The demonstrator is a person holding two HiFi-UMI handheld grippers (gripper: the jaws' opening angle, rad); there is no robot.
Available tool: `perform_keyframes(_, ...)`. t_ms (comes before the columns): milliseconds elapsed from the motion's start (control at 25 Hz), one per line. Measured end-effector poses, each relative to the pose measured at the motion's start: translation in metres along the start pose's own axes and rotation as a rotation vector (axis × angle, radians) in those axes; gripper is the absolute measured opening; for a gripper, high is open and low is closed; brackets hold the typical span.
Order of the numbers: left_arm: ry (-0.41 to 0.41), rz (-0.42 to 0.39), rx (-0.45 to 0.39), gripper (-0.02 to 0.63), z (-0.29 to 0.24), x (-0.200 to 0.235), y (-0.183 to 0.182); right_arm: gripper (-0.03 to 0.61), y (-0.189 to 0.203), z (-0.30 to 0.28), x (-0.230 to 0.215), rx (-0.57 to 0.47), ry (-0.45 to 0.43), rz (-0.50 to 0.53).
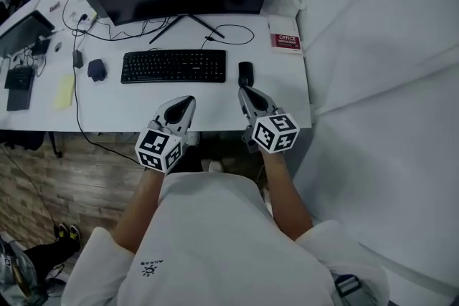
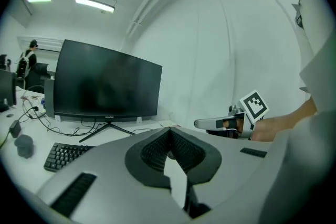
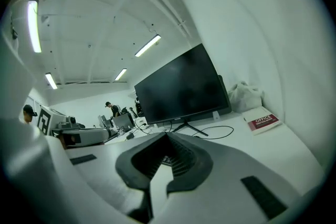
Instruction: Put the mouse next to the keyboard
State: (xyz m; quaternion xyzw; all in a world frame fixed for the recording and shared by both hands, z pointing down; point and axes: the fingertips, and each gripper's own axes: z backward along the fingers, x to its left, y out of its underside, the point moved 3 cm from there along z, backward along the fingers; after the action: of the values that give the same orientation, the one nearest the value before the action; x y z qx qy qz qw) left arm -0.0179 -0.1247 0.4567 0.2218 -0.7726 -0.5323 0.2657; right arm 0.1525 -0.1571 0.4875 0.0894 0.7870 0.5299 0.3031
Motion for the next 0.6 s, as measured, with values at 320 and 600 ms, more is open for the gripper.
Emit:
perform_keyframes(320, -0.024, 0.009, -0.045, 0.012, 0.040, -0.013, -0.007, 0.017, -0.020, 0.042, 0.038, -0.071, -0.060, 0.030)
perform_keyframes(600, 0.009, -0.005, -0.095, 0.012, 0.055, -0.005, -0.027, 0.017, -0.033, 0.057, 0.059, -0.119, -0.053, 0.056)
